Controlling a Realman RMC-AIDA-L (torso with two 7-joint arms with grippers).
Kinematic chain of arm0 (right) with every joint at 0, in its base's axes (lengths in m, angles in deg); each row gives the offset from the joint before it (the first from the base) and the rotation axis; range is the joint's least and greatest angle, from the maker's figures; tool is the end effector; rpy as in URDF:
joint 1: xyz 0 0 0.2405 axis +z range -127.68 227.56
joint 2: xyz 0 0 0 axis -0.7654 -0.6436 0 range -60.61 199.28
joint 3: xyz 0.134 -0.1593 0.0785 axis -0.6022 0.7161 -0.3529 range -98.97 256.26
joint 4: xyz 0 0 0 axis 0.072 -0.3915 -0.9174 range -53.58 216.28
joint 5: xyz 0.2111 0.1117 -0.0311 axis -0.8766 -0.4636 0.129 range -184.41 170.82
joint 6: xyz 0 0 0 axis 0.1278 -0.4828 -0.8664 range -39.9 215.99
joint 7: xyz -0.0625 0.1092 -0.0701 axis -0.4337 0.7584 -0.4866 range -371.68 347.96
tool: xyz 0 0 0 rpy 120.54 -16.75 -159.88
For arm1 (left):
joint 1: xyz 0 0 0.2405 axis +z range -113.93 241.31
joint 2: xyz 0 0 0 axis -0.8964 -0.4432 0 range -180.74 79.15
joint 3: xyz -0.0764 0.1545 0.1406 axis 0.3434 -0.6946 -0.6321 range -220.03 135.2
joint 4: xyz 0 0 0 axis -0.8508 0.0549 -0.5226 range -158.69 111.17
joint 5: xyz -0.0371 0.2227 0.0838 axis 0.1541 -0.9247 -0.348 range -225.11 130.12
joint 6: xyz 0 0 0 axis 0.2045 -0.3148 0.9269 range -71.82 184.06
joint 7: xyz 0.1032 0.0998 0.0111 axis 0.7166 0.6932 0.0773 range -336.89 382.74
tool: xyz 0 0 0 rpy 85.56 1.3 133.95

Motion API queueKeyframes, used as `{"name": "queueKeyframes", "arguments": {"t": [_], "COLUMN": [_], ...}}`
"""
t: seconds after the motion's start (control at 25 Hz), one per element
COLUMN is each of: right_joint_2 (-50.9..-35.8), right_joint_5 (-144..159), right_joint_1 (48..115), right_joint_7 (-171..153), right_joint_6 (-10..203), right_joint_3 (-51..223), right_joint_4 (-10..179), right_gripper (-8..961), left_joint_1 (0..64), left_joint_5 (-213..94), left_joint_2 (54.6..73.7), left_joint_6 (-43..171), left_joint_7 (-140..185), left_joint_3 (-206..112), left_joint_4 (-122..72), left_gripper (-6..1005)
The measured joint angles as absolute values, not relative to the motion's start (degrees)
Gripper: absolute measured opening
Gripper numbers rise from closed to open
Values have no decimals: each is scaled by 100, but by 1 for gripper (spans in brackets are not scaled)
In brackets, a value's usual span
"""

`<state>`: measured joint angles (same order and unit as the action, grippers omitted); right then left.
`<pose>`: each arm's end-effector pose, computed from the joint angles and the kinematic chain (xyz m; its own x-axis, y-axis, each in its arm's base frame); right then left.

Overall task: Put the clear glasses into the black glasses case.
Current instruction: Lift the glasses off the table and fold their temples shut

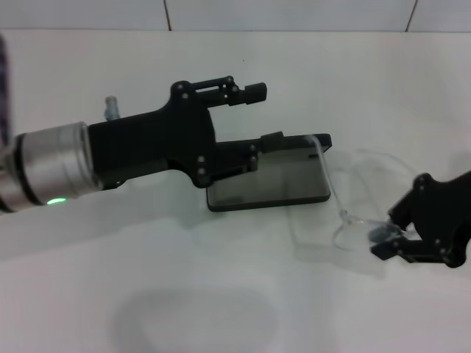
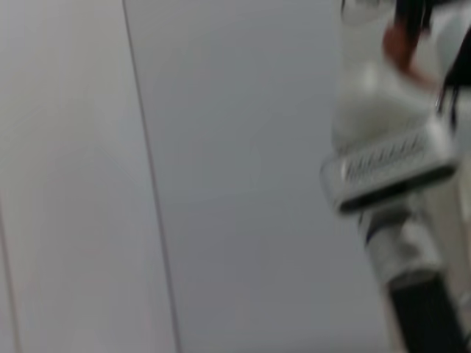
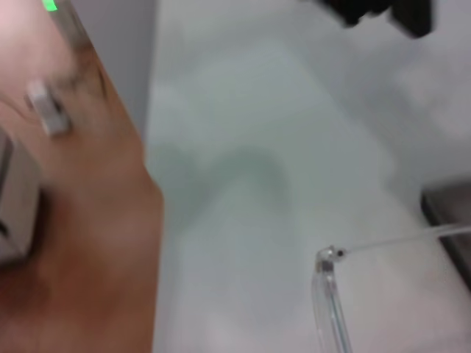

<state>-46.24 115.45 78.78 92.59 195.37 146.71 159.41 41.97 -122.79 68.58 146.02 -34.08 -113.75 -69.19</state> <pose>0.1485 0.3204 0.0586 0.9920 -0.1184 0.0443 -0.1206 -0.9914 0.0501 -0.1789 0.3206 0.0012 0.6979 -0.1660 0.6967 0.0516 -0.9586 -0.2800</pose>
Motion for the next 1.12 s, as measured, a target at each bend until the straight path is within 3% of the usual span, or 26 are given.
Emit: {"name": "queueKeyframes", "arguments": {"t": [0.56,1.12], "right_joint_2": [-4635,-4658], "right_joint_5": [9538,9146], "right_joint_1": [7830,7692], "right_joint_7": [5537,4572], "right_joint_6": [18753,18788], "right_joint_3": [14212,14261], "right_joint_4": [13057,12814], "right_gripper": [118,118], "left_joint_1": [3535,2952], "left_joint_5": [-11991,-12194], "left_joint_2": [6878,6888], "left_joint_6": [15261,15110], "left_joint_7": [-3397,-3415], "left_joint_3": [-11208,-11274], "left_joint_4": [-5664,-4814], "left_gripper": [584,584]}}
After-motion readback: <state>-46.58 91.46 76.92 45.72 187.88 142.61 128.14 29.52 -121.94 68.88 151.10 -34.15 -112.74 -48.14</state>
